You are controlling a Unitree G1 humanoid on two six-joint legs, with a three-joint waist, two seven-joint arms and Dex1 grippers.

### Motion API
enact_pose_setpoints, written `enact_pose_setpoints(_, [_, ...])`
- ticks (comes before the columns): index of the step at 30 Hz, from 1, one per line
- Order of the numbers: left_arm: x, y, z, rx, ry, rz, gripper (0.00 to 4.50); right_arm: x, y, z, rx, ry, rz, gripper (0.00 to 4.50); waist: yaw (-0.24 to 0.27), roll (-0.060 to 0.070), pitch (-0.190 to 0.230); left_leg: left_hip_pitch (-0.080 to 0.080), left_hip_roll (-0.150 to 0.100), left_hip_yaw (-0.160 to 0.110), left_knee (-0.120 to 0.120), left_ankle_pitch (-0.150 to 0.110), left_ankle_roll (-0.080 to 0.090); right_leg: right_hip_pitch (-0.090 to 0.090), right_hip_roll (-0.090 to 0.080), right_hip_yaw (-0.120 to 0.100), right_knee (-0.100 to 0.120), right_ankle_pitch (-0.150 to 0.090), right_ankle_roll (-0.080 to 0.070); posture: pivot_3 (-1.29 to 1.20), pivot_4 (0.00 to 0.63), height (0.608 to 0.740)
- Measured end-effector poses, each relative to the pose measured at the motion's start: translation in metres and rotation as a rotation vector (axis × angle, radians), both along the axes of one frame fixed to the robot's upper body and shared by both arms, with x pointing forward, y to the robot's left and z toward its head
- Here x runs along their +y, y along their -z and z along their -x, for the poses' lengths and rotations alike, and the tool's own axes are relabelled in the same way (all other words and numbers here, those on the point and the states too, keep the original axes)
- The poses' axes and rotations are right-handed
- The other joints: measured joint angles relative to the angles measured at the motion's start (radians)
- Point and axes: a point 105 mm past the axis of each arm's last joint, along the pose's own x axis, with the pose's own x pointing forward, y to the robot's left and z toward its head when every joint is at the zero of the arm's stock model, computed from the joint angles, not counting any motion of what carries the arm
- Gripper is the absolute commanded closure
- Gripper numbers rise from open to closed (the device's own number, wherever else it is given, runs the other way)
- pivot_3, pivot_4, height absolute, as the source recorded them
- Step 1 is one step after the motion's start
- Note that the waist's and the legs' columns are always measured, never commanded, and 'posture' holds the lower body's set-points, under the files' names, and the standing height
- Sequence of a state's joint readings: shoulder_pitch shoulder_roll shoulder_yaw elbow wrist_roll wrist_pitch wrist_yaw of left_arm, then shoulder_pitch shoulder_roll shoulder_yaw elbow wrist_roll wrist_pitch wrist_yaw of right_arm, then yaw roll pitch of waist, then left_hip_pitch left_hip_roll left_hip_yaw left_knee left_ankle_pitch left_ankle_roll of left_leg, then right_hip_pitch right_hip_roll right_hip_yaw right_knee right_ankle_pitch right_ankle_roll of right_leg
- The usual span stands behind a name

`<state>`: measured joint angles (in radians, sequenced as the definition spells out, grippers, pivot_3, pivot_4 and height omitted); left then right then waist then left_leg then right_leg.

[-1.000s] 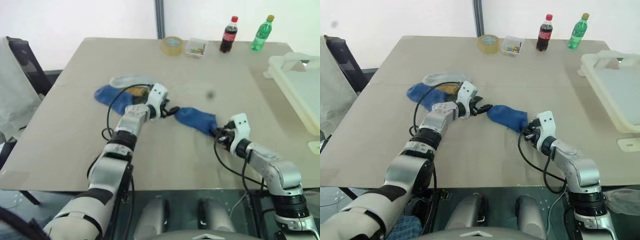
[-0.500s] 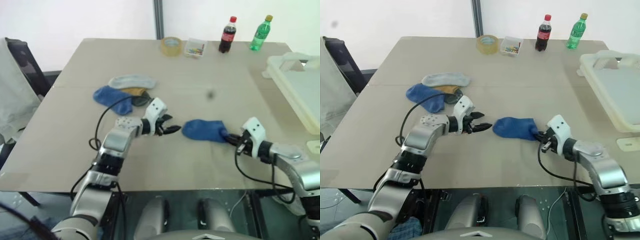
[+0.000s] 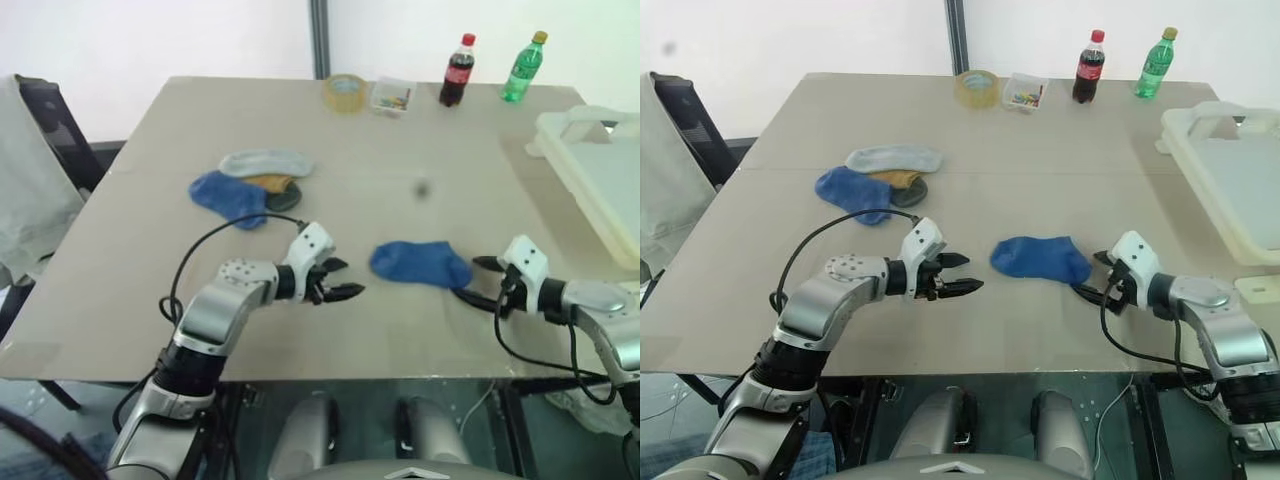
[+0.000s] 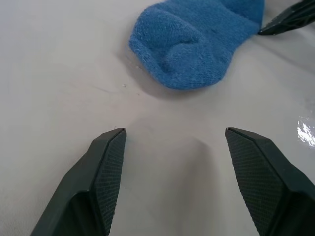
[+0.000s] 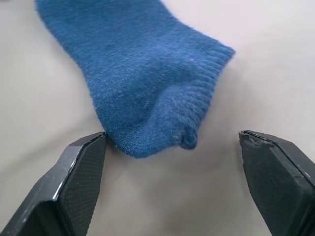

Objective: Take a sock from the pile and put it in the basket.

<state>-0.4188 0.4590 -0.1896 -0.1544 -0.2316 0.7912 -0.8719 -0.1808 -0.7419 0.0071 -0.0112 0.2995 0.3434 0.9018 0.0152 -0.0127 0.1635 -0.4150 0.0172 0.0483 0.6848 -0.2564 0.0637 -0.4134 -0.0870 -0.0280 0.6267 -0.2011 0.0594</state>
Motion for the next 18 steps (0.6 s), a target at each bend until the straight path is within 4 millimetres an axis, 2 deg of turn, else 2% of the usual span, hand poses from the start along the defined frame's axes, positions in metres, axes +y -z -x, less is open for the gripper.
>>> enact_pose_setpoints(2, [-0.002,-0.003,-0.018,0.0,-0.081,0.067,1.05,-0.003,-0.002,-0.001,-0.004,0.01,-0.004,0.09,0.002,0.0,0.0,0.0,0.0,0.0,0.001,0.0,0.0,0.0,0.0,0.0,0.0,0.0,0.0,0.0,0.15,0.74])
enact_pose_setpoints(5, [0.0,-0.012,-0.036,-0.003,-0.138,0.124,1.05,-0.003,-0.002,-0.001,-0.01,0.012,-0.015,0.09,-0.001,0.0,0.0,-0.001,-0.003,0.0,0.001,0.0,0.0,0.0,0.0,0.0,0.0,0.001,0.001,0.0,0.15,0.74])
enact_pose_setpoints(8, [-0.009,-0.022,-0.041,-0.003,-0.123,0.176,1.05,-0.003,-0.001,0.002,-0.013,0.014,-0.017,0.09,-0.002,0.0,0.0,-0.001,-0.003,0.0,0.001,0.0,0.0,0.0,0.0,0.0,0.0,0.002,0.004,0.0,0.15,0.74])
enact_pose_setpoints(13, [-0.012,-0.015,-0.041,0.021,-0.109,0.163,1.05,0.001,-0.008,0.023,0.009,-0.034,-0.071,0.09,0.0,0.0,0.0,-0.001,-0.003,0.0,0.0,0.0,0.0,0.0,0.0,0.0,0.0,0.002,0.004,0.0,0.15,0.74])
enact_pose_setpoints(16, [-0.003,-0.016,-0.045,-0.018,-0.126,0.128,1.05,-0.003,-0.015,0.037,0.01,-0.034,-0.109,0.09,0.001,-0.001,0.001,-0.001,-0.003,-0.001,0.0,0.0,0.0,0.0,0.0,0.0,-0.001,0.002,0.004,0.0,0.15,0.74])
enact_pose_setpoints(18, [0.022,-0.017,-0.061,-0.109,-0.239,0.062,1.05,-0.01,-0.023,0.052,-0.012,-0.03,-0.159,0.09,0.002,-0.001,0.001,-0.001,-0.002,-0.001,0.0,0.0,0.0,0.0,0.0,-0.001,-0.001,0.002,0.004,0.0,0.15,0.74])
